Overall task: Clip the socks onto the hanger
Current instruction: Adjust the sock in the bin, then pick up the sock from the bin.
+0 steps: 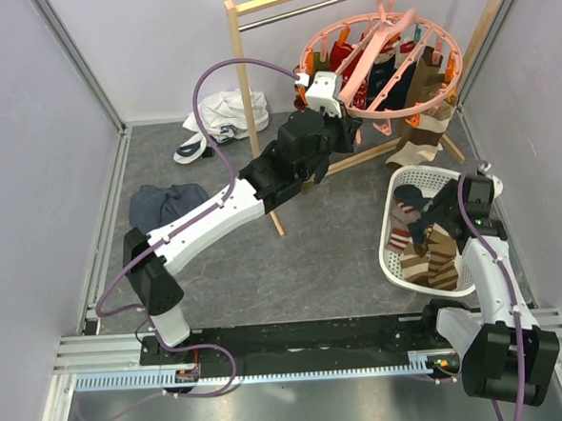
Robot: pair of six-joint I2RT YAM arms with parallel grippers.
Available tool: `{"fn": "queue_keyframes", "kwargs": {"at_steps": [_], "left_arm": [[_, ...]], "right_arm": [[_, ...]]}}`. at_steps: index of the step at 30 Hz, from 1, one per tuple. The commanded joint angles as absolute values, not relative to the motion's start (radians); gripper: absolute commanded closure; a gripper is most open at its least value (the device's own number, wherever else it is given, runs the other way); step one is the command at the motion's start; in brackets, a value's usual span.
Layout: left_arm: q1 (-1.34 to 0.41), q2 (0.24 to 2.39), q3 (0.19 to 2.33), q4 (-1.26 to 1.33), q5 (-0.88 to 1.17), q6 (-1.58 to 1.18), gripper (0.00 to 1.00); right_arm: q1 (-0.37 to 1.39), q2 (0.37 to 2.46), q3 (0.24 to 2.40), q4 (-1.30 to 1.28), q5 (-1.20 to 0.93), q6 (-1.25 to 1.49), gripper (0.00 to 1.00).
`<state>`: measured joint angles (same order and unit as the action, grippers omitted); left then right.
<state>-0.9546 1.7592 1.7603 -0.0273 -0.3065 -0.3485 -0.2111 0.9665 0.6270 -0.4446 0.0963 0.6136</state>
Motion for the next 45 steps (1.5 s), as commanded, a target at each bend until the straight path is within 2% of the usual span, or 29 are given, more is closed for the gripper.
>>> {"fn": "queue_keyframes", "kwargs": {"at_steps": [1,6,8,12,18,24,29,45], "left_arm": [[-0.95,1.71,1.752,-0.031,-0.299,-0.304,0.98],[-0.95,1.707,1.752,-0.041,-0.311,-0.288,0.98],[-0.948,1.707,1.75,-0.043,-0.311,-0.287,0.98],[-0.948,1.7,1.744,-0.049,-0.305,-0.284,0.98],[-0.948,1.701,1.743,-0.046,-0.301,-0.282,0.98],[-0.946,1.709,1.743,-0.044,-0.287,-0.287,0.98],[-0.946,1.709,1.749,-0.046,-0.288,-0.282,0.98],[-0.94,1.698,1.733,-0.044,-0.291,-0.293,0.98]], "right_arm": [[-0.167,0.957,0.797,-0.543,0.003,0.393,0.32],[0.032,1.02,0.896,-0.661,0.044,0.273,0.32],[0.057,1.063,0.92,-0.669,0.003,0.247,0.33],[0.139,1.173,0.977,-0.738,0.141,0.259,0.38],[0.15,1.264,0.95,-0.741,0.167,0.317,0.42],[0.15,1.298,0.931,-0.724,0.297,0.342,0.5],[0.15,1.338,0.884,-0.683,0.295,0.348,0.53],[0.149,1.417,0.864,-0.664,0.339,0.379,0.57]]}}
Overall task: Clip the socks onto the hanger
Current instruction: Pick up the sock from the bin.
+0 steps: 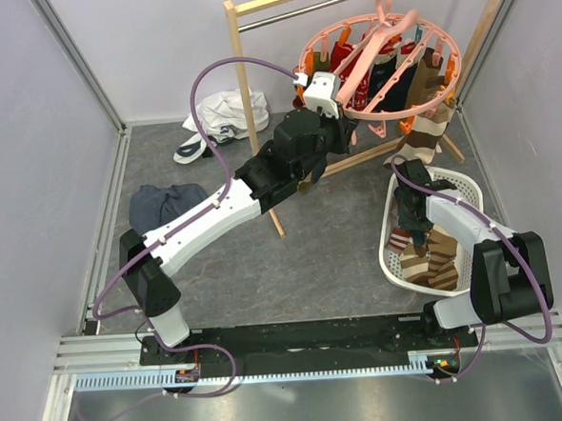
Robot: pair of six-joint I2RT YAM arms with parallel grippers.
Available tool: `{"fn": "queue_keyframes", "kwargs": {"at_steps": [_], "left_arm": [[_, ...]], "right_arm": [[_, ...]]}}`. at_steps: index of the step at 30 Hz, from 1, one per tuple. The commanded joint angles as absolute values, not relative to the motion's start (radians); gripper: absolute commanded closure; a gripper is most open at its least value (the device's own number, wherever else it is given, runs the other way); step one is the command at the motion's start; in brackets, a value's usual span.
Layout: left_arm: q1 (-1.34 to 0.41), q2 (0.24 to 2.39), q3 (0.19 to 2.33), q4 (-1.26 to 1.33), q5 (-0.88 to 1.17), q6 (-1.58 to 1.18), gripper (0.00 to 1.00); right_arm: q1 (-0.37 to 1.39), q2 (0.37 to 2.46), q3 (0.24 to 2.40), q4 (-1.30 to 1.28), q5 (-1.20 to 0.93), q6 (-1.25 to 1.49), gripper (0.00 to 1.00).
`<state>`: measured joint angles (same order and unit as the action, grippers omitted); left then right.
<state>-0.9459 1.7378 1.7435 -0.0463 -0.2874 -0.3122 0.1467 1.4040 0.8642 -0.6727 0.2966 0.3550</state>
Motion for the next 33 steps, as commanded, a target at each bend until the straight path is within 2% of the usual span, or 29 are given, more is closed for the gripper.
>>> {"fn": "queue_keyframes", "kwargs": {"at_steps": [1,8,19,22,25,28,33], "left_arm": [[-0.942,1.697,1.732,-0.044,-0.294,-0.293,0.98],[-0.942,1.686,1.727,-0.044,-0.296,-0.291,0.98],[-0.942,1.674,1.712,-0.043,-0.293,-0.287,0.98],[-0.942,1.672,1.713,-0.043,-0.296,-0.282,0.98],[-0.942,1.667,1.709,-0.041,-0.291,-0.287,0.98],[-0.942,1.666,1.704,-0.043,-0.29,-0.288,0.98],[-0.942,1.655,1.703,-0.041,-0.291,-0.284,0.98]], "right_arm": [[0.149,1.417,0.864,-0.666,0.342,0.382,0.57],[0.12,1.407,0.861,-0.673,0.368,0.4,0.64],[0.104,1.413,0.858,-0.673,0.353,0.396,0.66],[0.104,1.416,0.854,-0.672,0.337,0.394,0.71],[0.106,1.404,0.847,-0.672,0.328,0.394,0.87],[0.106,1.376,0.833,-0.667,0.314,0.396,0.97],[0.103,1.264,0.819,-0.676,0.273,0.393,1.0]]}}
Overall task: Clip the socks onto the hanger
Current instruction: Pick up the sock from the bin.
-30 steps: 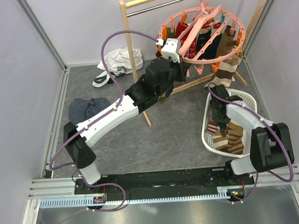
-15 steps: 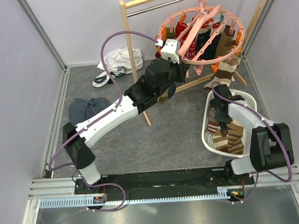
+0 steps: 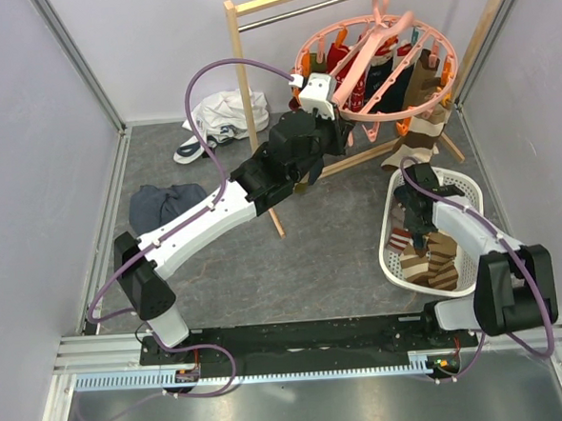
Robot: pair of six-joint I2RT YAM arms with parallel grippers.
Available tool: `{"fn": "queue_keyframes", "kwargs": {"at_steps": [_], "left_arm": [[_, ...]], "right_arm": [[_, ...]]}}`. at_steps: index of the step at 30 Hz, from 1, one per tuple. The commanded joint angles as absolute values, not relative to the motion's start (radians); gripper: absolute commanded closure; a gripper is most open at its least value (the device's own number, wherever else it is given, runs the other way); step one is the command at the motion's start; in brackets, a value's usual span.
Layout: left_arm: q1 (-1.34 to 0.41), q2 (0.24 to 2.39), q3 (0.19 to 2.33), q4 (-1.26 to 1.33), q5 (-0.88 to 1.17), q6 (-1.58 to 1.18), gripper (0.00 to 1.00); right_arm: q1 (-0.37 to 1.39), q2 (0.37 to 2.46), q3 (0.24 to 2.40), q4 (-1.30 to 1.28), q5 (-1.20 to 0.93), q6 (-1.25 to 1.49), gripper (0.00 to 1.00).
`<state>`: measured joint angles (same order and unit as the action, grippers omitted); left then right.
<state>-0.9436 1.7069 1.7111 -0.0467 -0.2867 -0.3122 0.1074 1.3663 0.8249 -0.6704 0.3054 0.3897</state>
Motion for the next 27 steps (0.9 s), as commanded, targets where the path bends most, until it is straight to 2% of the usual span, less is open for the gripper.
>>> {"fn": "queue_keyframes", "kwargs": {"at_steps": [1,10,16,21,27], "left_arm": [[-0.942,1.654,1.703,-0.043,-0.291,-0.281,0.98],[-0.942,1.64,1.686,-0.031,-0.279,-0.252,0.98],[-0.942,1.623,1.667,-0.015,-0.229,-0.229,0.98],[-0.943,1.603,1.635,-0.003,-0.181,-0.212,0.98],[-0.943,1.588,1.608,0.043,-0.152,-0.19,0.98]], "right_arm": [[0.1,1.244,0.822,-0.684,0.253,0.394,1.0],[0.083,1.028,0.916,-0.729,-0.035,0.417,1.0],[0.083,0.941,0.977,-0.664,-0.247,0.477,1.0],[0.083,0.92,1.019,-0.552,-0.379,0.548,1.0],[0.083,0.931,1.071,-0.447,-0.431,0.6,1.0]]}}
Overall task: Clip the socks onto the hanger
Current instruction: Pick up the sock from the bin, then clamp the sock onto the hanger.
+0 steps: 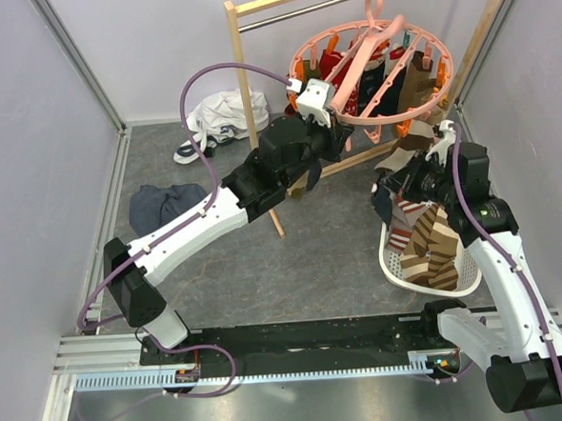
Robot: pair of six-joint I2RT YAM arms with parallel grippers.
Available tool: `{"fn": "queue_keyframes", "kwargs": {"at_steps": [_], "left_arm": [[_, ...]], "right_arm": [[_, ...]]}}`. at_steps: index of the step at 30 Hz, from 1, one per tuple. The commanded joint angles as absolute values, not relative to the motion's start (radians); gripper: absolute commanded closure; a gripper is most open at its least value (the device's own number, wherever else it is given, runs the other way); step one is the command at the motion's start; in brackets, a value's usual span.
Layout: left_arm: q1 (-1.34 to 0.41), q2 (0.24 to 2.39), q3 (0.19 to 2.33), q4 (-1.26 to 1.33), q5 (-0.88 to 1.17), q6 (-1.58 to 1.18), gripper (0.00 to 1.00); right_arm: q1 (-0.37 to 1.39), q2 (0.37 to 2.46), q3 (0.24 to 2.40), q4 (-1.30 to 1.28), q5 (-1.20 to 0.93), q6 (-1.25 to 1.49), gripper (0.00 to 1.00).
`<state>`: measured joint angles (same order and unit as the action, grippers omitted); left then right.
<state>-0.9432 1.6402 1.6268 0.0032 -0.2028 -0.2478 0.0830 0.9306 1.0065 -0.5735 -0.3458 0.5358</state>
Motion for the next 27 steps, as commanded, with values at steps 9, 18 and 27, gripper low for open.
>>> {"fn": "queue_keyframes", "kwargs": {"at_steps": [9,18,27], "left_arm": [[-0.943,1.588,1.595,0.07,-0.135,-0.219,0.98],[-0.943,1.609,1.591,0.15,-0.104,-0.319,0.98],[-0.945,1.632,1.58,0.216,-0.077,-0.33,0.98]], "right_arm": [[0.083,0.96,1.069,-0.258,-0.508,0.736,1.0],[0.086,0.989,1.074,-0.193,-0.532,0.788,1.0],[0.1,1.015,1.091,-0.181,-0.54,0.793,1.0]]}}
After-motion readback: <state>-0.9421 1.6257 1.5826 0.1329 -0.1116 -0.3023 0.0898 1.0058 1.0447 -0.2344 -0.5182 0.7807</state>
